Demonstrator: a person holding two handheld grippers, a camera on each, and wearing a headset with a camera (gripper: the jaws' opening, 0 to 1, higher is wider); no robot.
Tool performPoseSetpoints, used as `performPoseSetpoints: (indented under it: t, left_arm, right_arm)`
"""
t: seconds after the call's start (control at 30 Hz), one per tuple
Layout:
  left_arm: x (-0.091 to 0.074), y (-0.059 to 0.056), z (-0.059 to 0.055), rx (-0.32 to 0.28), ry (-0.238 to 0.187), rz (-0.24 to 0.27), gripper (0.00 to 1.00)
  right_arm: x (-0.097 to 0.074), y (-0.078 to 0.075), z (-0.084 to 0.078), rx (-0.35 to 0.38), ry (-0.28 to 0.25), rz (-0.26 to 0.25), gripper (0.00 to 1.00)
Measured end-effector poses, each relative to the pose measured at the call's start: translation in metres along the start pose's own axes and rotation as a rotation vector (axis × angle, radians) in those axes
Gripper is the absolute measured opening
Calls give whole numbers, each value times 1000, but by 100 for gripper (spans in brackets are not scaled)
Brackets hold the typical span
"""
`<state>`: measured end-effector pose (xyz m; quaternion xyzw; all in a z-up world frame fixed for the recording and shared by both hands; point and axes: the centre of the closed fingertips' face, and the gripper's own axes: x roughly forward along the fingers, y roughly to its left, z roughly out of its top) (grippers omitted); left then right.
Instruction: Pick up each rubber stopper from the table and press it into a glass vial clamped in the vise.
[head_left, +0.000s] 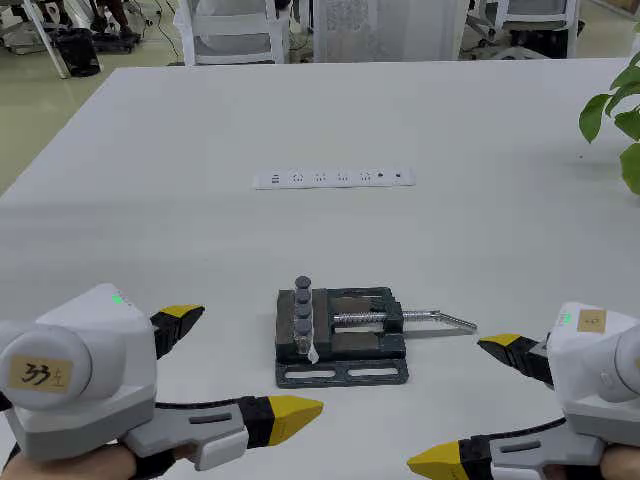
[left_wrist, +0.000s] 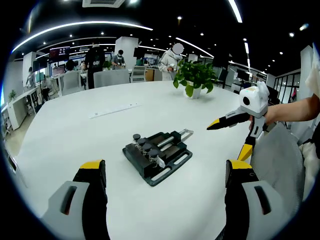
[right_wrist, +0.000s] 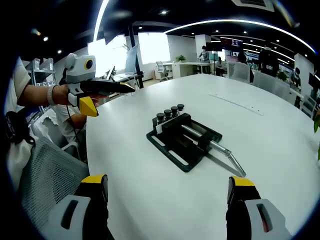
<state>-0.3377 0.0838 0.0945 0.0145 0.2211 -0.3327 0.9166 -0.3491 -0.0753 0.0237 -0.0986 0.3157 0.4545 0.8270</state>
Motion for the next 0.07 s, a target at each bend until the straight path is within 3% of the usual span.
performPoseSetpoints:
  t: [0.07]
  left_arm:
    - [0,-2,-2,0,7,-1,99]
  right_arm:
    - [-2,2,0,8,1,1,99]
